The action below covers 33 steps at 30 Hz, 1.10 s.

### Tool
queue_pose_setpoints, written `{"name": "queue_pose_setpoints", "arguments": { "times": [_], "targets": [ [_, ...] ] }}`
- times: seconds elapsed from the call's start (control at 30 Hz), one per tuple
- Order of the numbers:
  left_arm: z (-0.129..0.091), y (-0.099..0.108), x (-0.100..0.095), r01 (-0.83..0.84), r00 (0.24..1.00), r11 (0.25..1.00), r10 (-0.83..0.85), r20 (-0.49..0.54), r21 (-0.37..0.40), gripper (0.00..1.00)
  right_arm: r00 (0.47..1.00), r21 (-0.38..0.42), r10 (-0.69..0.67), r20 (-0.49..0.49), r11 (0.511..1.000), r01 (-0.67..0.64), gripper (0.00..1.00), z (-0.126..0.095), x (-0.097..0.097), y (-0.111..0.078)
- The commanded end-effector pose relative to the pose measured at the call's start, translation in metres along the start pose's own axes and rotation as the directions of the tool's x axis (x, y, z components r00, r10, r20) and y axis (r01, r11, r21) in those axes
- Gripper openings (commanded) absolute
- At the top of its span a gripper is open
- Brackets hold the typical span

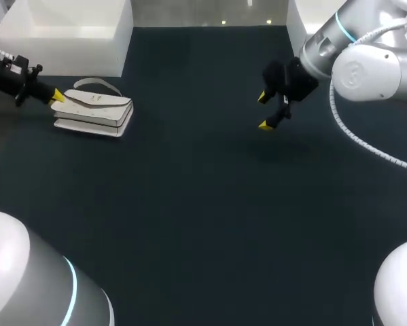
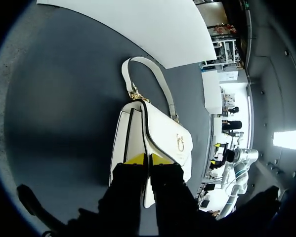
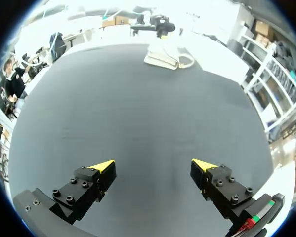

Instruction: Pick up the bag, open it, inspect its contents, close it, and place it on the opposite side

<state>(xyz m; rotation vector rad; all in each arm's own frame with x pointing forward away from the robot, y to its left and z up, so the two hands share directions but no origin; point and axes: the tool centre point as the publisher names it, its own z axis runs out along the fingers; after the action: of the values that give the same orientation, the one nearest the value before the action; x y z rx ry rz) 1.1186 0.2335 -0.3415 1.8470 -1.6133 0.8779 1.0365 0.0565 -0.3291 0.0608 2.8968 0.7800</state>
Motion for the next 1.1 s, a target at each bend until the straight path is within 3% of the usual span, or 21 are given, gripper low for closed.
{"name": "queue_pose_setpoints", "arguments": {
  "times": [0.03,0.3,0.67,0.87,0.93,1.1],
  "targets": [
    [0.031,0.015,0.022,0.049,0.996,0.993,-0.057,0.075,0.106,0.00,1.000,-0.001,0.000,0.000,1.000,0.000,1.00,0.000,0.000,0.000],
    [0.056,0.047,0.048,0.113,0.989,0.970,-0.131,0.072,0.217,0.00,1.000,-0.001,0.000,0.000,1.000,0.000,1.00,0.000,0.000,0.000],
    [0.073,0.085,0.057,0.174,0.983,0.915,-0.185,-0.003,0.364,0.00,1.000,-0.001,0.000,0.000,1.000,0.000,1.00,0.000,0.000,0.000],
    [0.084,0.098,0.060,0.156,0.982,0.926,-0.182,0.045,0.344,0.00,1.000,-0.001,0.000,0.000,1.000,0.000,1.00,0.000,0.000,0.000],
    [0.086,0.100,0.060,0.155,0.982,0.929,-0.181,0.046,0.336,0.19,1.000,-0.001,0.000,0.000,1.000,0.000,1.00,0.000,0.000,0.000],
    [0.082,0.100,0.056,0.149,0.983,0.937,-0.175,0.056,0.315,0.31,1.000,-0.001,0.000,0.000,1.000,0.000,1.00,0.000,0.000,0.000]
  ]
}}
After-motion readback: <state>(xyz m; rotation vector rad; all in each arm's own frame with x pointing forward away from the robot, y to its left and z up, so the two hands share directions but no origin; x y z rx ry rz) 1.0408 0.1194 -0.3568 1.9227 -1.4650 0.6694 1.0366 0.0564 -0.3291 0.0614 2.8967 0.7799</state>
